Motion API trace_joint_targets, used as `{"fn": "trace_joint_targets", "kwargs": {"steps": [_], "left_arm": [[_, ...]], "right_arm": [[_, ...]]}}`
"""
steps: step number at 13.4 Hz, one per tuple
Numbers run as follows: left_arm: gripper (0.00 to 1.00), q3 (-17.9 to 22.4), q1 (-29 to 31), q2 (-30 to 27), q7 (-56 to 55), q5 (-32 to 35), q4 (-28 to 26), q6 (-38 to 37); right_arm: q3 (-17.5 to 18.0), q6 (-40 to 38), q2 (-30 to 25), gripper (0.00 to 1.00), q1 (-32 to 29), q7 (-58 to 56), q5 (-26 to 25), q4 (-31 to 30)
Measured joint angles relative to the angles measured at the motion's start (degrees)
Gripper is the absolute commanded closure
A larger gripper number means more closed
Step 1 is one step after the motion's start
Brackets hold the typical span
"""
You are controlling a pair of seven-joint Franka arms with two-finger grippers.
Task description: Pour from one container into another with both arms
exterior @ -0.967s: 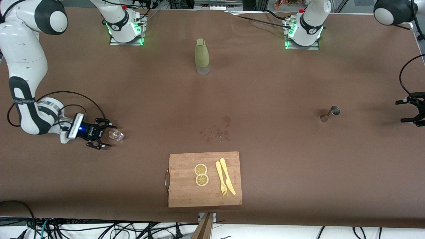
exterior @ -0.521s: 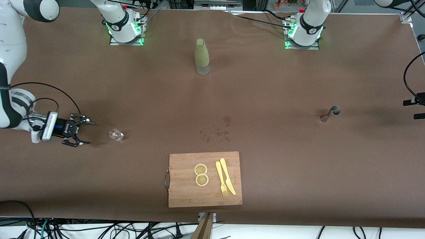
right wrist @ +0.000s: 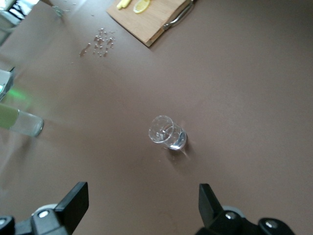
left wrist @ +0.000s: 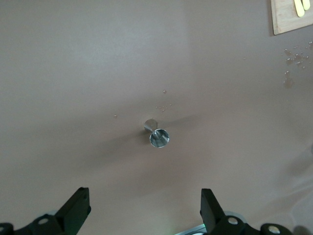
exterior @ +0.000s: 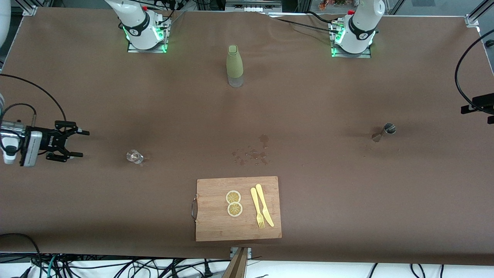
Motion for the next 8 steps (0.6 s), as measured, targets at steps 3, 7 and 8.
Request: {"fn": "trace_joint_targets", "kwargs": {"steps": [3, 7, 8], "left_arm": [[0.00, -0.2, -1.9, -2.0, -0.7, 1.6, -0.1, 0.9], [0.00, -5.7, -3.9, -3.4, -19.6, 5.7, -0.2, 2.2], [0.00, -7.7, -4.2, -3.9, -24.7, 6.0, -0.2, 2.2]], "right_arm": [[0.2, -2.2, -7.9, 0.00, 3.5, 19.7, -9.9, 0.4], [0.3, -9.4, -13.5, 0.00, 6.2, 36.2, -21.6, 1.8], [0.3, -10.5, -14.5, 0.00, 7.1, 39.8, -24.7, 2.6]]}}
